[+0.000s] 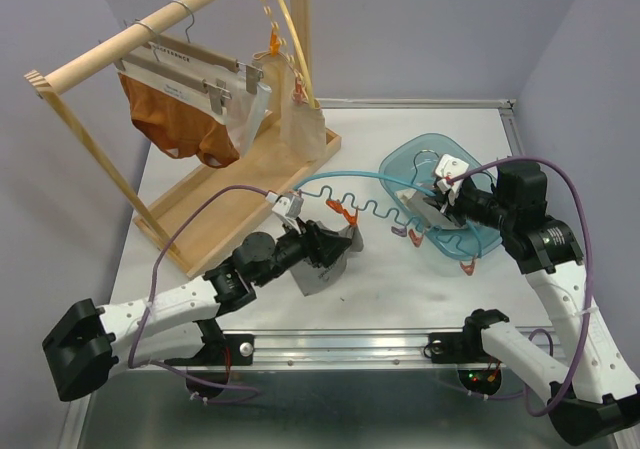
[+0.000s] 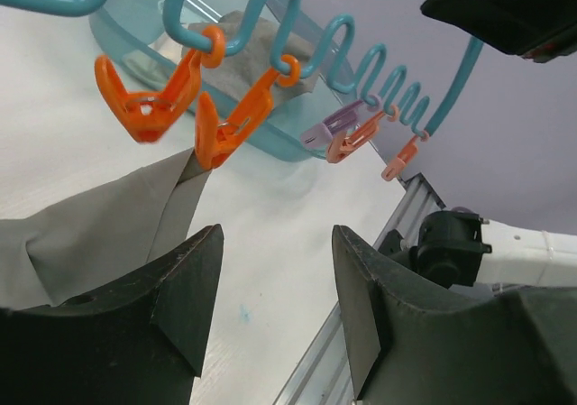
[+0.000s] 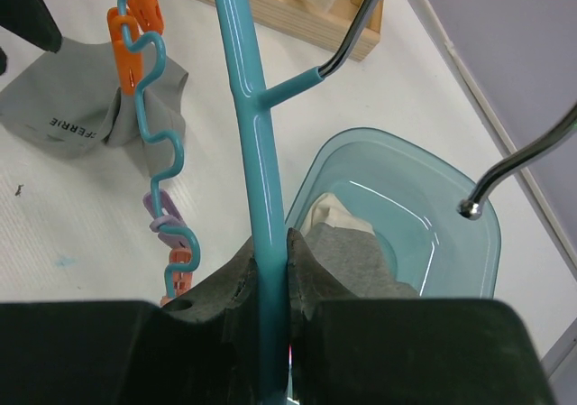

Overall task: Remove the underwear clipped to the hanger
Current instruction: Remove the underwear from the hanger.

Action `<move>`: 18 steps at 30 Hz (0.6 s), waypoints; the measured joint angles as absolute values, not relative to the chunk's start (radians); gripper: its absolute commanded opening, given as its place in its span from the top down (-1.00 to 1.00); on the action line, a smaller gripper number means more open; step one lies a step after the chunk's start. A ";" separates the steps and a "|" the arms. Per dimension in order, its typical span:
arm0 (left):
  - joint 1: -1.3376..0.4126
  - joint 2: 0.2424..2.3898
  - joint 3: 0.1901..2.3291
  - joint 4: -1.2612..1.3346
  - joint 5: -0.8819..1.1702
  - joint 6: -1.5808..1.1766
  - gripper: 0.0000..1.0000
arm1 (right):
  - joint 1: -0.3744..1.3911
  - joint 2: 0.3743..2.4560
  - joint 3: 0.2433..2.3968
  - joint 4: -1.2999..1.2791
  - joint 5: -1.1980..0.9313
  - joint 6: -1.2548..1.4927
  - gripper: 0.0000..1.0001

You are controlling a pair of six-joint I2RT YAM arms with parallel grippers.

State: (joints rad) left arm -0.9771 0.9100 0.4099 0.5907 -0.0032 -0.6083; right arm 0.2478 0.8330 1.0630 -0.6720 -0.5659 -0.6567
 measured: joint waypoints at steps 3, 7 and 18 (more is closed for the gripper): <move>-0.992 0.980 0.410 0.651 -0.048 -0.627 -0.25 | 0.248 0.833 1.063 -0.672 -0.572 -0.656 0.99; -0.999 1.061 0.422 0.703 -0.093 -0.638 -0.25 | 0.248 0.832 1.063 -0.672 -0.577 -0.656 0.99; -1.002 1.168 0.476 0.804 -0.197 -0.637 -0.25 | 0.241 0.831 1.063 -0.672 -0.589 -0.653 0.99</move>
State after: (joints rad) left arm -1.0019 1.1683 0.4759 0.8043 -0.1967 -0.6369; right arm 0.2413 0.8307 1.0630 -0.6720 -0.5892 -0.6533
